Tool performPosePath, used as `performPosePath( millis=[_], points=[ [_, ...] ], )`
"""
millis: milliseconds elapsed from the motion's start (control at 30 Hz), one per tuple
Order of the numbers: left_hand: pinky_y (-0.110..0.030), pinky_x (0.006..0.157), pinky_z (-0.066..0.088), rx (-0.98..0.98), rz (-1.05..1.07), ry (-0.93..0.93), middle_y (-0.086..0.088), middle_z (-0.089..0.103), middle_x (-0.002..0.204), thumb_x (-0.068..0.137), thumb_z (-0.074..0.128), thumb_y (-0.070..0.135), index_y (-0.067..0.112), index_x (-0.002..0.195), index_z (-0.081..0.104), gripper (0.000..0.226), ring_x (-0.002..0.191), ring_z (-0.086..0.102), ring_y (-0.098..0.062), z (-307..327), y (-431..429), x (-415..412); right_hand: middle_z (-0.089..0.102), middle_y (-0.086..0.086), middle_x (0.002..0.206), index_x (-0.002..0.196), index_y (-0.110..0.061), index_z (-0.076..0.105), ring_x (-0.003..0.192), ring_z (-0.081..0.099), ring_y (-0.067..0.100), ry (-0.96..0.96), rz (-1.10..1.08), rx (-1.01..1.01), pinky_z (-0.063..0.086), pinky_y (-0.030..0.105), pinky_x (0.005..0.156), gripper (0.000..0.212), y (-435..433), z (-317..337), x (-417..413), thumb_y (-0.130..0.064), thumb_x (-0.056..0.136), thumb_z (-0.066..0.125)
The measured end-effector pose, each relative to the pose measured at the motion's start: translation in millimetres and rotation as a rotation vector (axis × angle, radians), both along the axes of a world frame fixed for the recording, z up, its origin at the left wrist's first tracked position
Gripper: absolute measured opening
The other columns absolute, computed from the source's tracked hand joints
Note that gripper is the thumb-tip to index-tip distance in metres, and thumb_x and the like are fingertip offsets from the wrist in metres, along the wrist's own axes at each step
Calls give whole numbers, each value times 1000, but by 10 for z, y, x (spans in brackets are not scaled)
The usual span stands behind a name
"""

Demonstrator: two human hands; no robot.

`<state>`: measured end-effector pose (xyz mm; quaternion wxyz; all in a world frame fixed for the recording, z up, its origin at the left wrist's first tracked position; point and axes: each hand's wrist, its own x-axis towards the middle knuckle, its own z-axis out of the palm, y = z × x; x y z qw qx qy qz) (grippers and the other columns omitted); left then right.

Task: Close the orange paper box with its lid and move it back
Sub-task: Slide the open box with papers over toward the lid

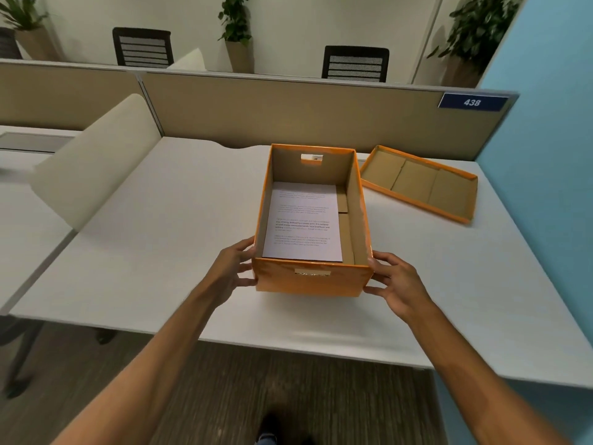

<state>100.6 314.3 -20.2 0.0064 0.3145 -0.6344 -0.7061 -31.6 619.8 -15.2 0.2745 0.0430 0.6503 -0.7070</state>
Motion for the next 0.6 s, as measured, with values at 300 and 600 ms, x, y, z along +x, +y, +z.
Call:
performPosePath(
  millis=[300,600],
  points=[
    [-63,93,50,16,15,-55,-6,52,145,101,40,35,28,144,46,44,131,48,-44,-133,148,185,73,12,106,115,-16,67,103,66,33,-34,-38,42,56,52,78,23,76,-169,259,-15,92,65],
    [-61,94,47,5,-40,-52,1,52,140,84,50,59,32,144,43,66,130,49,-38,-147,235,313,76,-5,92,111,-25,68,100,67,26,-7,-60,87,57,45,67,18,59,-282,419,-23,93,64]
  ],
)
